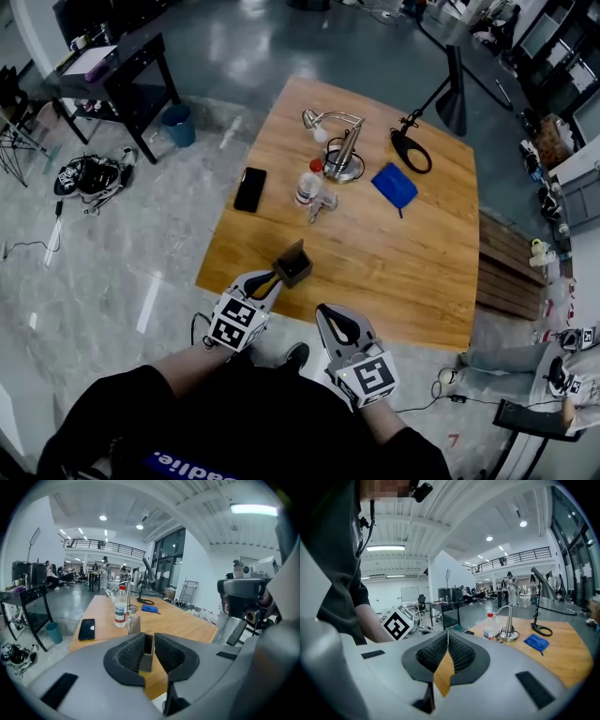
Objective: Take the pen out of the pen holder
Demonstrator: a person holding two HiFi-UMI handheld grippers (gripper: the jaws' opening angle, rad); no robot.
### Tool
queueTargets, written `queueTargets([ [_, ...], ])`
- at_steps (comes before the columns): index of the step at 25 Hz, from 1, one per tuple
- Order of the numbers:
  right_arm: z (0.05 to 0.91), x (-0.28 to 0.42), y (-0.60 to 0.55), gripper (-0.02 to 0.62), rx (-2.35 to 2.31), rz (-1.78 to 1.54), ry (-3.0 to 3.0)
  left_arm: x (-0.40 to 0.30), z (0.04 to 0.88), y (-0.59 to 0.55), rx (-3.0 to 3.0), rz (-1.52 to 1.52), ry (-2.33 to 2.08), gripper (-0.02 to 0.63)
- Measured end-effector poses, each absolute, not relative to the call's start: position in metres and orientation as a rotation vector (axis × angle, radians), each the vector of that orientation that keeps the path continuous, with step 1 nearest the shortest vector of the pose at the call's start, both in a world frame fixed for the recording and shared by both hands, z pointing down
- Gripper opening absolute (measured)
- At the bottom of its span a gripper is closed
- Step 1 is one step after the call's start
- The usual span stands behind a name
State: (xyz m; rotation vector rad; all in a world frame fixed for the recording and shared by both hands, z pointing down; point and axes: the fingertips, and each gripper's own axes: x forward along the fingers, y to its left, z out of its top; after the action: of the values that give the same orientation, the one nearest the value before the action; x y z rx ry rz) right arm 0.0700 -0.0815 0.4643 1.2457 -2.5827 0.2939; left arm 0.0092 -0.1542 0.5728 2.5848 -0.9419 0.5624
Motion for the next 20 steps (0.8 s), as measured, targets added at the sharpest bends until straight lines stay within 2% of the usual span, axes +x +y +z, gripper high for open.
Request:
queueTargets([
  [20,0.480,0.111,-0.072,0.006,1.229,0.318,-2.557,0.020,0.634,-0.188,2.319,0.558,-1.077,0.061],
])
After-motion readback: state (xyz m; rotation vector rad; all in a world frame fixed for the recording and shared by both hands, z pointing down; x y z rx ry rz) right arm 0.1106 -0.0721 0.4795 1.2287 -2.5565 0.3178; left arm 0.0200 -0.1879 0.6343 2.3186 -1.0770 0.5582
